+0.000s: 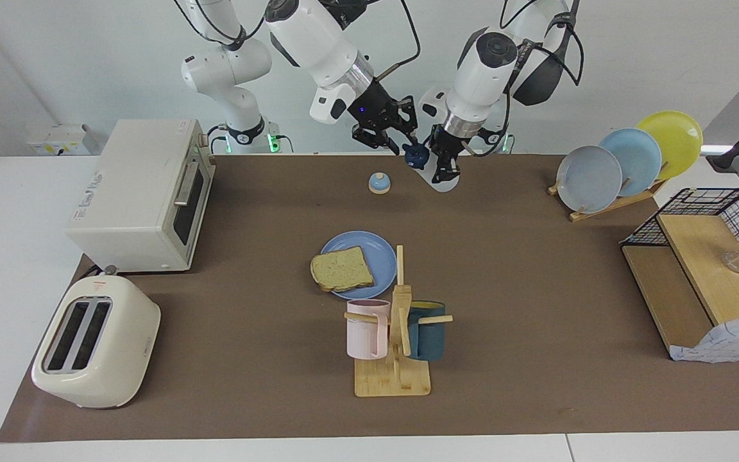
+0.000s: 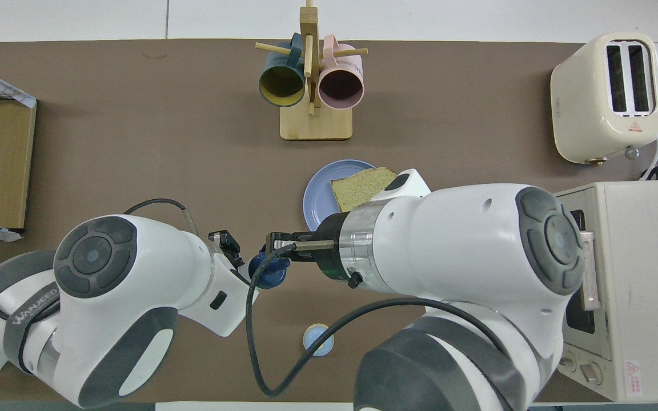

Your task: Put bread on plate and add seasoning

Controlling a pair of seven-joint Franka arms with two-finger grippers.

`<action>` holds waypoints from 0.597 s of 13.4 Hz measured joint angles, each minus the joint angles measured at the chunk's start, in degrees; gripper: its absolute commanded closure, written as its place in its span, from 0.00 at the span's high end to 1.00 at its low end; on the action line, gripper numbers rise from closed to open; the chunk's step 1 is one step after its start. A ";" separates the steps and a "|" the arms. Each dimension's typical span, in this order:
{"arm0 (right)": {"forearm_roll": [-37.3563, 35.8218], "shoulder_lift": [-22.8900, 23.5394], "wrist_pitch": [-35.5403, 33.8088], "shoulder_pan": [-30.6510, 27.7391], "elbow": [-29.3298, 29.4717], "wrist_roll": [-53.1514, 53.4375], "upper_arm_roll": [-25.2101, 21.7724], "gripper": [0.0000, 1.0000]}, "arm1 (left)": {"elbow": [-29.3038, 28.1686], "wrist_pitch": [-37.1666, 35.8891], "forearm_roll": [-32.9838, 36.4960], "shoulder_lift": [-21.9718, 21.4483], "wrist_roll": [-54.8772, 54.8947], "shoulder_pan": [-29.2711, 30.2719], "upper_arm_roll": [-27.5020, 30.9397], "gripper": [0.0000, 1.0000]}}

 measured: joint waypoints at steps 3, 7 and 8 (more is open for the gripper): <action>-0.18 0.00 -0.19 0.13 -0.43 0.00 0.02 0.36 | 0.00 0.10 0.01 -0.07 -0.12 0.01 0.01 0.00; -0.28 -0.01 -0.24 1.49 -0.48 0.00 0.03 0.30 | 0.00 0.58 0.05 -0.11 -0.42 0.04 0.05 0.00; -0.28 -0.01 -0.24 1.49 -0.48 0.00 0.02 0.29 | 0.00 0.73 0.05 -0.15 -0.81 0.04 0.06 0.00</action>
